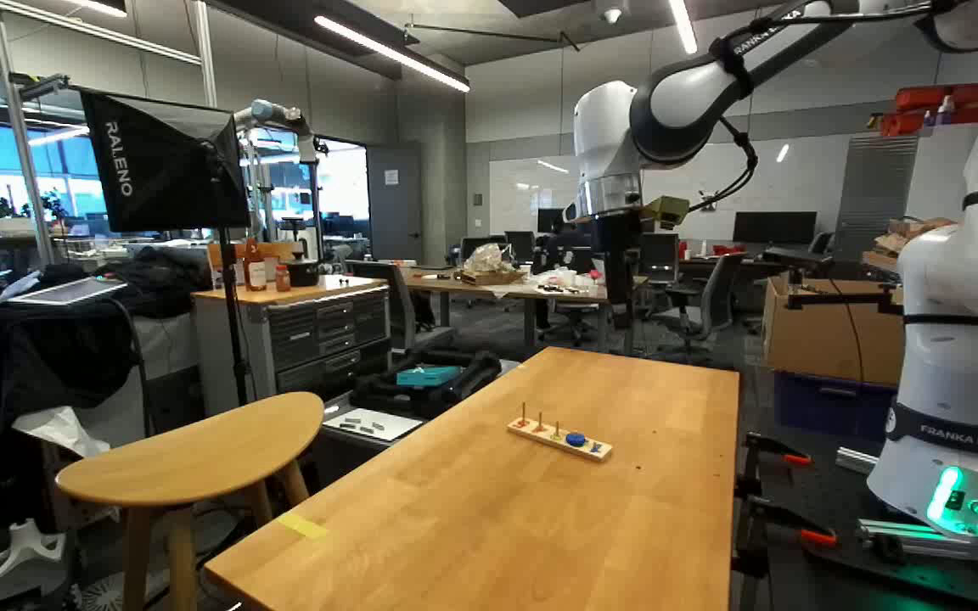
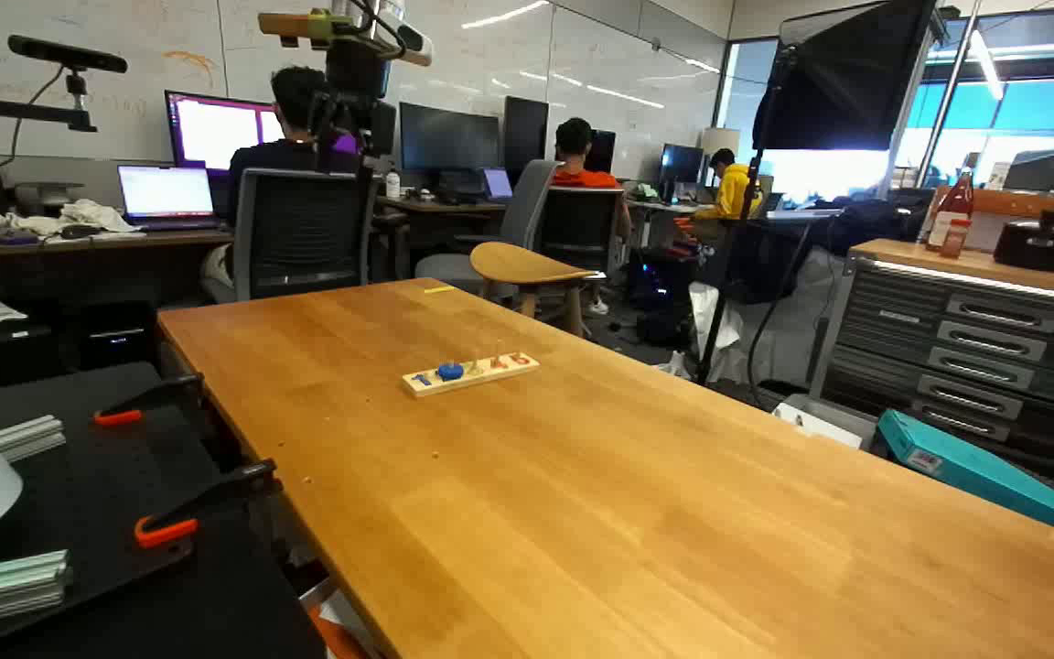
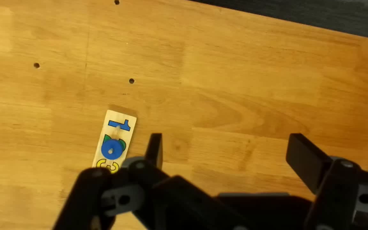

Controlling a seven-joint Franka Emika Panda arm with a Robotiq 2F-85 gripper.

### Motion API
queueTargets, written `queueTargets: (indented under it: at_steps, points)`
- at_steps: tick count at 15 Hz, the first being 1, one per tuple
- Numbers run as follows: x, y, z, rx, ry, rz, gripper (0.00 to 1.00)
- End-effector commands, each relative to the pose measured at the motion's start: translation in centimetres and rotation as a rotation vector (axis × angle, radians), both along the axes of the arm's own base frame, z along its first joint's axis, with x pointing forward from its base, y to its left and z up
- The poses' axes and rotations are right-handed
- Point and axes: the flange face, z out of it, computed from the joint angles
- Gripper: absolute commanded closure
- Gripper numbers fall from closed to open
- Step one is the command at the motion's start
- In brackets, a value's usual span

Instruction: Remove the blue ring from the wooden stand

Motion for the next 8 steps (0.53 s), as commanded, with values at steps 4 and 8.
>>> queueTargets:
  at_steps: [4,8]
  points:
    - [0.16,0.06,0.31,0.002,-0.006,0.000,0.00]
    - [-0.08,0.57,-0.15,-0.004,-0.021,0.031,0.00]
